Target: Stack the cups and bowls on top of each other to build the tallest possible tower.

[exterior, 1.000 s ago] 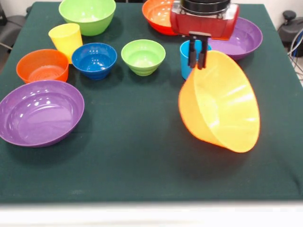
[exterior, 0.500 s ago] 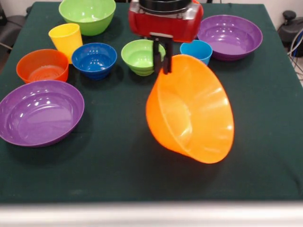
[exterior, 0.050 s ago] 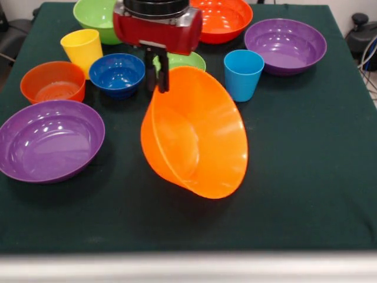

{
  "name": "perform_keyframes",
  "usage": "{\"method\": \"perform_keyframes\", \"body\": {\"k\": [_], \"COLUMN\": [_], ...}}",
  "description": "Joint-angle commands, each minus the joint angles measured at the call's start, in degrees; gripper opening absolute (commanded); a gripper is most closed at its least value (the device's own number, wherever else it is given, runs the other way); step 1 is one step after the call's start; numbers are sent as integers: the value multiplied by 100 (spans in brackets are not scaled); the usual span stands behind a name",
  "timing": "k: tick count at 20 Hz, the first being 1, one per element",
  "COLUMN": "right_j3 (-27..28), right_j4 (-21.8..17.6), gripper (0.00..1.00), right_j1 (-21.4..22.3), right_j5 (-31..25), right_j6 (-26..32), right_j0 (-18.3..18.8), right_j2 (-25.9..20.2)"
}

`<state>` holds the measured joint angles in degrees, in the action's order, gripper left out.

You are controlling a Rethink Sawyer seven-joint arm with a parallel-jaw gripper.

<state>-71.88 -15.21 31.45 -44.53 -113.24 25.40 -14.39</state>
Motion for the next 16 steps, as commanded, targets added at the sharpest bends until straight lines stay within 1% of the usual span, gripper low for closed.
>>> {"method": "perform_keyframes", "body": {"k": [1, 3, 8, 11, 13, 15, 16], "right_j3": [-151, -211, -415, -416, -518, -439, -496], "right_j4": [-623, -713, -874, -976, -1066, -1156, -1187], "gripper": [0, 0, 0, 0, 0, 0, 0], "right_j1": [95, 185, 378, 418, 496, 443, 481], "right_j5": [-163, -191, -107, -108, 16, -6, 21], "right_j6": [2063, 2067, 1869, 1793, 1776, 1762, 1736], "right_j0": [178, 225, 242, 206, 204, 174, 179], "right_j2": [-663, -704, -757, -792, -807, -822, -825]}}
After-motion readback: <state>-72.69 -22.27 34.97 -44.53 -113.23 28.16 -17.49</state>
